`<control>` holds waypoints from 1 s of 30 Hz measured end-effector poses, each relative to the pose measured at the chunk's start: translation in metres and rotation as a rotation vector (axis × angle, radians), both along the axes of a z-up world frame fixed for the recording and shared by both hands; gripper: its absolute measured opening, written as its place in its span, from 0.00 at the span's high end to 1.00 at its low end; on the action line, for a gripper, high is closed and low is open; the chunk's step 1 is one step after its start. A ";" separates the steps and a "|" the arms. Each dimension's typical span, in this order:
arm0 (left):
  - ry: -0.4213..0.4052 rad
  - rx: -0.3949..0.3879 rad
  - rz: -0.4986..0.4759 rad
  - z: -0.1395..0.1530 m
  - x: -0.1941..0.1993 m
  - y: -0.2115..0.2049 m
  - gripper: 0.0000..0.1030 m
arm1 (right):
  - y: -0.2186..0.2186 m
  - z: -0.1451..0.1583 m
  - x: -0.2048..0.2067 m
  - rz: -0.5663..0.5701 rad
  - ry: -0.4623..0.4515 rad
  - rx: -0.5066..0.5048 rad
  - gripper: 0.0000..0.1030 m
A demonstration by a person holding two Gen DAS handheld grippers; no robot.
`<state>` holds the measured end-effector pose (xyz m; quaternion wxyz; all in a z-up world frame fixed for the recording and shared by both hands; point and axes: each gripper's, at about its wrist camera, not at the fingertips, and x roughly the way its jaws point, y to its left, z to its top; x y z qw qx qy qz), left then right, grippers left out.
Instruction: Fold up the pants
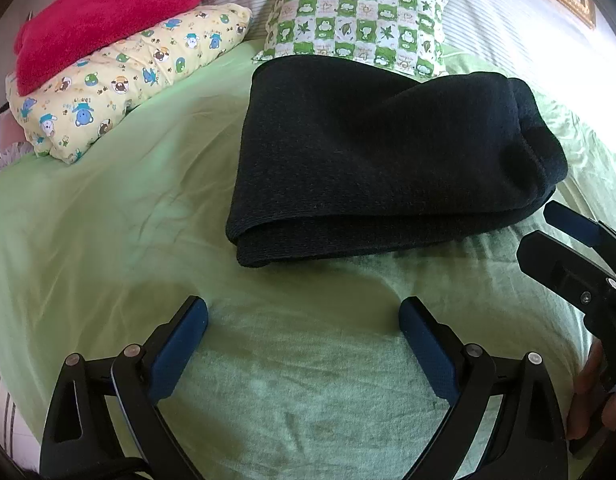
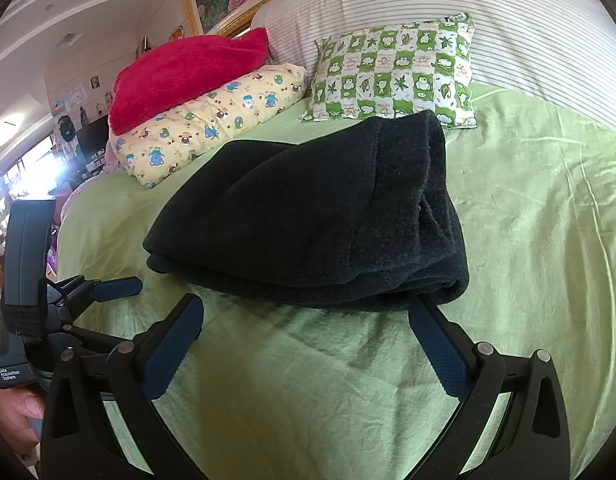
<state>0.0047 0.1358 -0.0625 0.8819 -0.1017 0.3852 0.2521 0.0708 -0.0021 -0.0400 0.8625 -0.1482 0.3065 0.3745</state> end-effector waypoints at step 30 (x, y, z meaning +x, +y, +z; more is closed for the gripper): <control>-0.095 0.050 -0.005 0.048 0.001 0.008 0.08 | -0.009 0.023 0.007 -0.063 0.040 0.018 0.01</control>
